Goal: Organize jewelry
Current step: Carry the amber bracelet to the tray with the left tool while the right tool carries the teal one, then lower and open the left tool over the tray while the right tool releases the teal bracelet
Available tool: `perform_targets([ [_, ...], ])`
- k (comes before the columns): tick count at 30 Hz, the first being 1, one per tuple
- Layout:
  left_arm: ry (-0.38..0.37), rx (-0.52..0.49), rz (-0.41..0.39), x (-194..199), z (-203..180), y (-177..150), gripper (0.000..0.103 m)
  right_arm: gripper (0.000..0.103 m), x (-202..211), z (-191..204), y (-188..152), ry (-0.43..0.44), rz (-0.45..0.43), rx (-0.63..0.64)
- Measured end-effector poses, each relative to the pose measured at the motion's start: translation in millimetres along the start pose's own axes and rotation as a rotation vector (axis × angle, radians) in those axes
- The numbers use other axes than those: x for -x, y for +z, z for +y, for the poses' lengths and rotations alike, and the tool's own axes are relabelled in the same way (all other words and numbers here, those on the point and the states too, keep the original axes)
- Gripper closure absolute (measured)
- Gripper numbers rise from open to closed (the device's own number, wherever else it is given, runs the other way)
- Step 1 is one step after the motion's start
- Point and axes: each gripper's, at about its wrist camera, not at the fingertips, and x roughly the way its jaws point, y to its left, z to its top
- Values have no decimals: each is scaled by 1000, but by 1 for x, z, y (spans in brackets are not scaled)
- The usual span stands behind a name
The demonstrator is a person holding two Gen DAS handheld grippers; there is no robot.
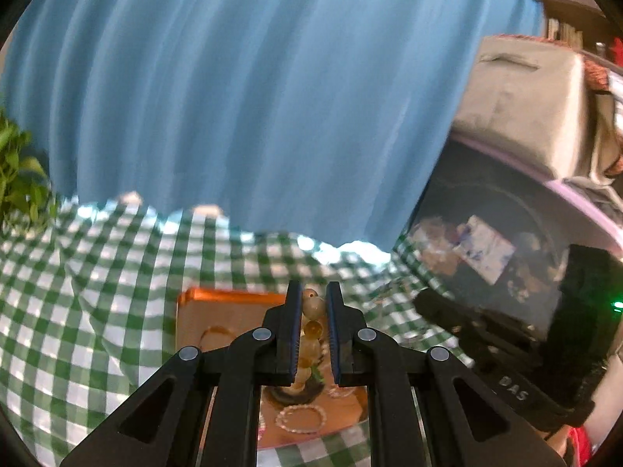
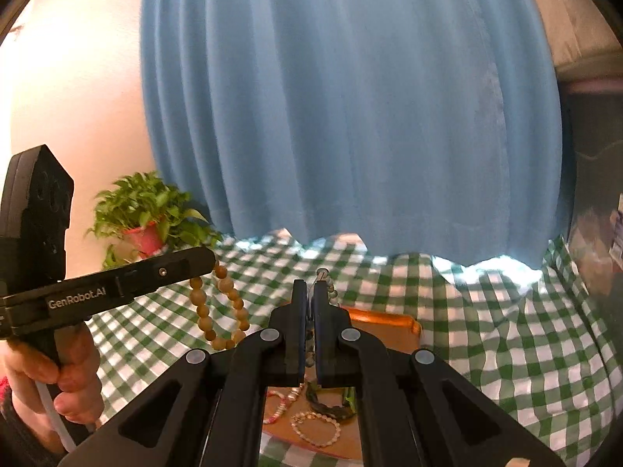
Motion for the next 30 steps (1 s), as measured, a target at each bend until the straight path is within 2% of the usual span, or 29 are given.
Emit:
perform_targets([
  [7,53,36,131,-58,26,-31,91,101,-37,-18,-23,-51,81,0],
  [10,93,42,173,-74,37,-44,91,101,-51,-32,-33,-63,107,-40],
  [13,164,30,209,-87,47,-56,90,101,-65,-43,-45,-66,148,-65],
  [17,210,43,270,-106,61,-70,90,101,-85,-57,-65,-77,212,-103],
  [26,294,-15,363,-131,61,-97,90,101,-114,-61,-97,-78,320,-119],
  [30,371,-53,357,-133,60,-100,90,101,-122,-65,-106,-97,361,-133],
])
